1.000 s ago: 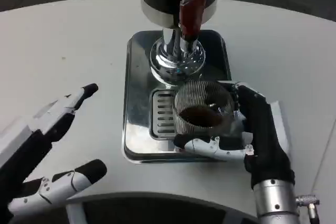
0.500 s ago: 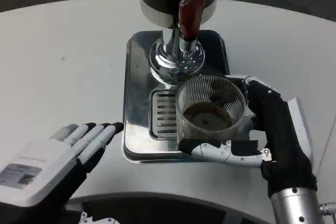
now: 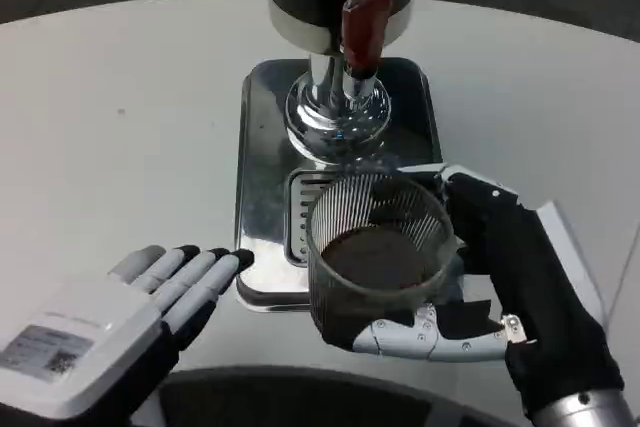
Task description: Grasp the cup under the faucet to collect the drink, then remove the cup.
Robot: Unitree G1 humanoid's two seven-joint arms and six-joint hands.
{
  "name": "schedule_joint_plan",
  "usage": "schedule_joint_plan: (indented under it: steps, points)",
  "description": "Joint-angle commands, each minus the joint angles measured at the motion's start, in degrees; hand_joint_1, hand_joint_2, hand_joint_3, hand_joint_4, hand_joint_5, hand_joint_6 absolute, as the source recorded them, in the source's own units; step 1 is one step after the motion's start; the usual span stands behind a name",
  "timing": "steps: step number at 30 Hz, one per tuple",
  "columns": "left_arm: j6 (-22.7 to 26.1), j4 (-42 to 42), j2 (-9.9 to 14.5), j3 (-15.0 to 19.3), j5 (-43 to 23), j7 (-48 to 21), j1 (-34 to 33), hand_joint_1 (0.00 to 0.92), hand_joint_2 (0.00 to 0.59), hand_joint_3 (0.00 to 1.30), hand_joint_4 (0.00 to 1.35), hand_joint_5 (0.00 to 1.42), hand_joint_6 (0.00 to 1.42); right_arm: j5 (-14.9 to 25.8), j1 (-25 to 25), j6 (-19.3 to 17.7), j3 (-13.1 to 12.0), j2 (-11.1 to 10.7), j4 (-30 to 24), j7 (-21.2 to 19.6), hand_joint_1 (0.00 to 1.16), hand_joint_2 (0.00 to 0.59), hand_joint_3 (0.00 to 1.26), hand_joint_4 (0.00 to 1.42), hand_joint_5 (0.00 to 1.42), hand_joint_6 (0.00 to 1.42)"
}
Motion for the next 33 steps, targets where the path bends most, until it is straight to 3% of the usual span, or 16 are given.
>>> schedule_joint_plan:
  steps: [1, 8, 20, 33]
  points:
    - [-1.5, -1.9, -1.0, 0.2, 1.2, 1.2, 2.2, 0.000, 0.025, 0.00, 0.00, 0.00, 0.00, 1.3, 2.5, 0.7, 1.7, -0.5, -5.6, 1.6, 1.14, 0.045, 0.79, 0.97, 1.01, 1.41]
    - [-2.3, -1.9, -1.5, -0.1, 1.7, 1.7, 1.4, 0.000, 0.020, 0.00, 0.00, 0.00, 0.00, 1.7, 5.5, 1.8, 1.9, -1.6, -10.0, 3.2, 1.14, 0.045, 0.79, 0.97, 1.01, 1.41]
    - [-1.4, -1.8, -2.0, -2.7, 3.1, 1.2, -1.8, 0.000, 0.019, 0.00, 0.00, 0.00, 0.00, 4.1, 6.2, 1.1, 0.2, -3.3, -10.3, 3.9, 1.14, 0.054, 0.79, 0.97, 1.02, 1.40]
    - [1.9, -2.0, -3.8, -5.3, 6.5, 1.1, -5.2, 0.000, 0.016, 0.00, 0.00, 0.00, 0.00, 3.7, 8.4, 0.6, 0.9, -2.4, -11.2, 2.6, 1.14, 0.060, 0.79, 0.97, 1.02, 1.40]
